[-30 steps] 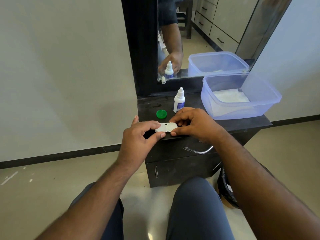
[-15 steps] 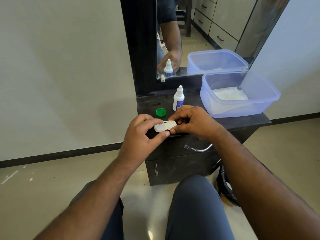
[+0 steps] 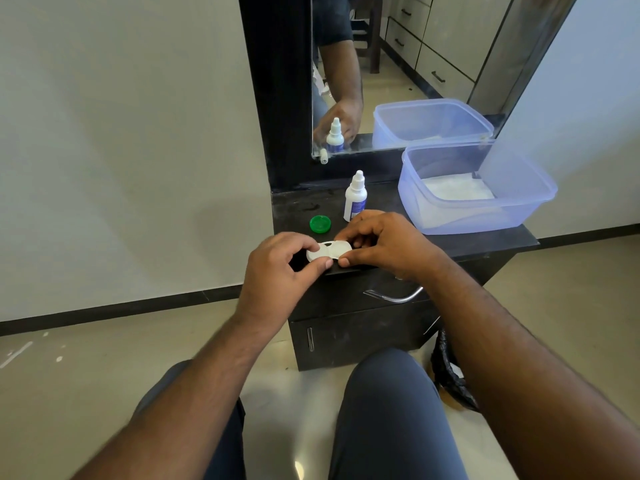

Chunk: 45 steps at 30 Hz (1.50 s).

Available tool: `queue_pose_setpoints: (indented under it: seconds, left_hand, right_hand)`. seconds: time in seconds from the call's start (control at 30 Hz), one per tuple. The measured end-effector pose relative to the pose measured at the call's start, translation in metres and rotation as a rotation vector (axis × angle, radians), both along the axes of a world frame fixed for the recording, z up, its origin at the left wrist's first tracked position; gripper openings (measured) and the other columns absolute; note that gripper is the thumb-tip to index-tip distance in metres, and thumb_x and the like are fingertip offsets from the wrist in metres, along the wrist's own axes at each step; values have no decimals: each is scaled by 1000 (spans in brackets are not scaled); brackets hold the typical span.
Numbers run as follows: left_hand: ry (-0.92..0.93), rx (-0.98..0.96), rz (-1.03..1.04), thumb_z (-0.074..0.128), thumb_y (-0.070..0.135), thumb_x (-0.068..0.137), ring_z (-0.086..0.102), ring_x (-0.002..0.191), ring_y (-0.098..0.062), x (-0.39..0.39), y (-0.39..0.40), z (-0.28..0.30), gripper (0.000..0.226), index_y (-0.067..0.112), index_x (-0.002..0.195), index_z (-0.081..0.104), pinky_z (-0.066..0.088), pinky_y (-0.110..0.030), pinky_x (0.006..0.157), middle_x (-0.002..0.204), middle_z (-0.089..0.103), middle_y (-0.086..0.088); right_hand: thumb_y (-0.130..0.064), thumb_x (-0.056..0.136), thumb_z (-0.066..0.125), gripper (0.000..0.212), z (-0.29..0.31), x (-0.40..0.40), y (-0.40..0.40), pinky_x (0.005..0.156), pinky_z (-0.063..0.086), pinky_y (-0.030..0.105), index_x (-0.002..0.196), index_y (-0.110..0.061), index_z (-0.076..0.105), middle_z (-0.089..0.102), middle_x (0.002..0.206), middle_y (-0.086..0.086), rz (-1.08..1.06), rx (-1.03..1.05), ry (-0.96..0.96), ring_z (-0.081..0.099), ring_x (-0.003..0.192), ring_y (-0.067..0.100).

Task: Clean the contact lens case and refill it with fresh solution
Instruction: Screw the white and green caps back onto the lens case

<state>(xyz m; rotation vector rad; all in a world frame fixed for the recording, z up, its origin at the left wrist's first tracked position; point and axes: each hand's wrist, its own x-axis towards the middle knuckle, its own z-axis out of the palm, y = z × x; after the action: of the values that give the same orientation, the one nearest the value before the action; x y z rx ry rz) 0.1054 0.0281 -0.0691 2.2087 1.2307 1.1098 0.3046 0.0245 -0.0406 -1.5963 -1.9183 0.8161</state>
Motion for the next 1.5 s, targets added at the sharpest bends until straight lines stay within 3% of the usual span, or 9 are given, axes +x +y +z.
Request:
queue_pose_setpoints:
  seconds: [0.17, 0.23, 0.47, 0.67, 0.8, 0.97, 1.2, 1.4, 1.5]
  left_hand:
    - [-105, -44, -39, 79, 15, 76, 61, 104, -4, -3, -4, -4, 27, 15, 103, 74, 49, -22, 93, 111, 69, 4]
    - [-83, -23, -49, 82, 21, 73, 60, 99, -5, 1, -3, -5, 30, 14, 101, 73, 47, -16, 86, 106, 68, 4]
    - [-6, 20, 65, 82, 20, 72, 63, 91, -14, 3, -4, -6, 25, 14, 95, 76, 50, -29, 78, 95, 73, 1]
    - [-108, -89, -63, 84, 15, 69, 62, 92, 8, -4, 11, -3, 23, 14, 91, 77, 44, -18, 98, 93, 70, 11]
    - [-70, -74, -97, 85, 17, 68, 65, 91, 0, -8, 14, -1, 27, 14, 93, 77, 41, -10, 95, 94, 74, 3]
    - [-12, -43, -34, 83, 22, 71, 62, 92, -11, -14, 12, 4, 34, 17, 103, 73, 48, -26, 81, 97, 71, 6]
    - [-16, -53, -30, 84, 24, 69, 52, 93, 18, -28, 16, 0, 32, 17, 99, 75, 36, 1, 79, 96, 65, 16]
    - [-19, -40, -26, 83, 25, 70, 51, 95, 20, -29, 16, -2, 33, 17, 102, 74, 38, 0, 80, 98, 63, 17]
    - [-23, -45, -22, 83, 25, 70, 56, 93, 8, -28, 15, -3, 33, 17, 101, 74, 40, -2, 81, 98, 64, 15]
  right_hand:
    - [-19, 72, 81, 32, 0, 1, -1, 73, 45, 15, 103, -23, 72, 60, 93, -17, -5, 12, 16, 55, 82, 3]
    - [-19, 73, 81, 31, -1, 2, -1, 74, 46, 16, 103, -22, 73, 60, 94, -16, -1, 21, 7, 56, 82, 4]
    - [-19, 73, 81, 32, -3, -1, -1, 74, 42, 16, 103, -23, 73, 59, 94, -18, -2, 11, 0, 55, 83, 2]
    - [-22, 74, 80, 31, -4, 1, 0, 75, 42, 15, 104, -23, 73, 59, 95, -18, -11, 10, -20, 55, 87, 2]
    - [-23, 74, 80, 33, -4, 0, 0, 74, 42, 15, 106, -23, 72, 58, 94, -19, -16, 15, -34, 55, 86, 2]
    - [-32, 75, 77, 39, -2, -2, -2, 77, 42, 15, 112, -24, 70, 60, 101, -14, -44, 20, -1, 56, 91, 3]
    - [-19, 93, 59, 39, -2, -15, -5, 91, 41, 20, 131, -28, 57, 55, 108, -6, -151, 97, -92, 53, 99, 6]
    - [-17, 94, 57, 34, -4, -25, 0, 92, 43, 26, 128, -20, 59, 49, 100, -4, -107, 166, -257, 54, 101, 16]
    - [-20, 91, 62, 25, -8, -21, -1, 90, 43, 24, 116, -15, 67, 55, 102, 0, -124, 206, -261, 54, 99, 15]
